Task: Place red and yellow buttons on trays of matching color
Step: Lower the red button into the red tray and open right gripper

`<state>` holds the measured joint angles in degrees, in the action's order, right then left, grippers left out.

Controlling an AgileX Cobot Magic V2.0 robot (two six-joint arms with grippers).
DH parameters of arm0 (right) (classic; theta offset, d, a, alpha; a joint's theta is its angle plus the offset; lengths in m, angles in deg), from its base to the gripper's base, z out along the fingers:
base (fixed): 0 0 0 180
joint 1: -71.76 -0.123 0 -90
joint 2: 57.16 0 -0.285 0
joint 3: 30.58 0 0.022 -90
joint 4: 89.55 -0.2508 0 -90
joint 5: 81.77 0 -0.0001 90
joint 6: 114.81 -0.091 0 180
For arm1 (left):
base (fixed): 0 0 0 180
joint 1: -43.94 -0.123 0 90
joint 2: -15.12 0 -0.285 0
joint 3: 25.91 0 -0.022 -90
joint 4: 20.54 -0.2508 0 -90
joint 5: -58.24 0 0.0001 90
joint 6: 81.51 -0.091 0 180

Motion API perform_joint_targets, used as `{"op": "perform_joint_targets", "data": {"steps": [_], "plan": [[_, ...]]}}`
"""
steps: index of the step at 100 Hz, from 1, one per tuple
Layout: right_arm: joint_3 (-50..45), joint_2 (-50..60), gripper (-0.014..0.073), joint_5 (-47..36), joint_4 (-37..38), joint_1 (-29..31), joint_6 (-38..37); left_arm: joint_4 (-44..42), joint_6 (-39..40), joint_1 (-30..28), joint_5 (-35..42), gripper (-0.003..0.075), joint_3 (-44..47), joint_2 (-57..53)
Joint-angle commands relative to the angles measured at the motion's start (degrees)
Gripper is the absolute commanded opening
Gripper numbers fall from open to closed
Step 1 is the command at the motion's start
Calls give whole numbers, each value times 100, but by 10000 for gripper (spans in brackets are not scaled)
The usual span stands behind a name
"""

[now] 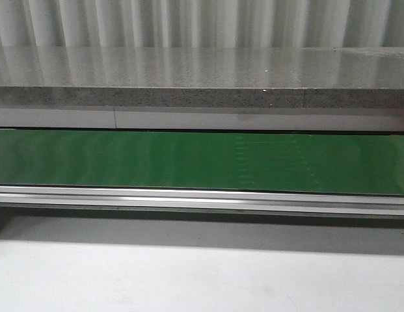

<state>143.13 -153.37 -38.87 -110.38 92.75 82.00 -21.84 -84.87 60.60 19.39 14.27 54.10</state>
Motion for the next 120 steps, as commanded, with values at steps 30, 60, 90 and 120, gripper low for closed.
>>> {"op": "perform_joint_targets", "data": {"steps": [30,60,90,120], "plan": [[-58,257,89,-753,-70,1169,-213,22,-7,36,418,-20,-156,17],[-454,257,89,-1278,-98,1422,-359,22,-7,36,420,-20,-156,17],[-571,-202,89,-1537,-175,1422,-401,22,-7,36,430,-20,-156,17],[-571,-825,89,-1751,-377,1416,-401,22,-7,36,430,-20,-156,17]]}}
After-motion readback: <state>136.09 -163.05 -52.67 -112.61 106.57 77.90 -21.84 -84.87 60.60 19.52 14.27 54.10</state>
